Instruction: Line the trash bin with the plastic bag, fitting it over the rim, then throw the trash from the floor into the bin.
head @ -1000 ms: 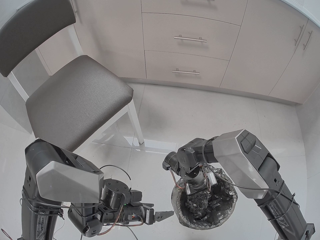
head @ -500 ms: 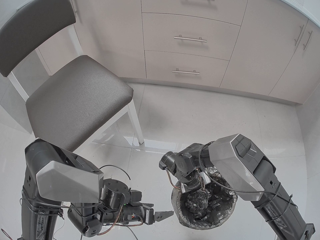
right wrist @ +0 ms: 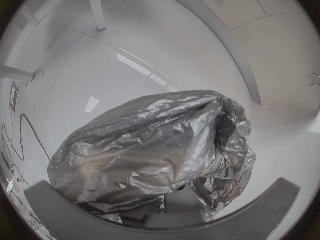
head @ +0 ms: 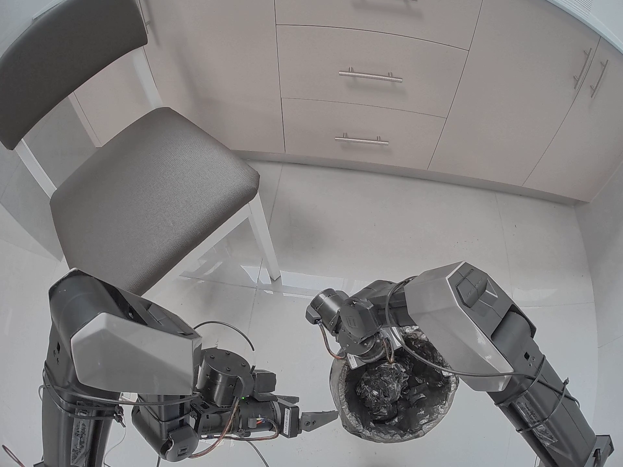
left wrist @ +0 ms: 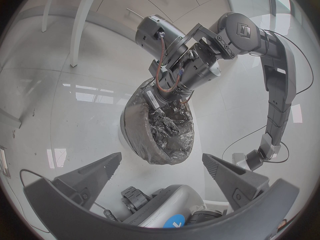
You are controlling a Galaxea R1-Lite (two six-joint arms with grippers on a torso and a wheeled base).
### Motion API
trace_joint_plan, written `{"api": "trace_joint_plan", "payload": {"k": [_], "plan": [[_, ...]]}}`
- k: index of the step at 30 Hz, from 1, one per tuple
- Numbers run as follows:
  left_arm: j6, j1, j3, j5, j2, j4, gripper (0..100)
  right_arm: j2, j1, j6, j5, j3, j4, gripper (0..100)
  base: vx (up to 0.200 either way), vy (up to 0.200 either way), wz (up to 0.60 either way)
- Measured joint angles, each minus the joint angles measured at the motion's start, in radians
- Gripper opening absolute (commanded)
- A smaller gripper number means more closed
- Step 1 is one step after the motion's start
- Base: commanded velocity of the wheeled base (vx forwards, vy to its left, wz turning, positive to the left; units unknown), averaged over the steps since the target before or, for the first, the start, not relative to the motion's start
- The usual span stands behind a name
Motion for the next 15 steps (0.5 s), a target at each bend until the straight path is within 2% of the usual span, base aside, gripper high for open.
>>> {"api": "trace_joint_plan", "payload": {"k": [12, 15], "plan": [[0.0, 0.001, 0.0, 0.0, 0.0, 0.0, 100, -0.002, -0.003, -0.089, -0.038, 0.0, -0.101, 0, 0.0, 0.0, 0.0], [0.0, 0.001, 0.0, 0.0, 0.0, 0.0, 100, -0.001, -0.004, -0.104, -0.065, 0.0, -0.127, 0, 0.0, 0.0, 0.0]]}}
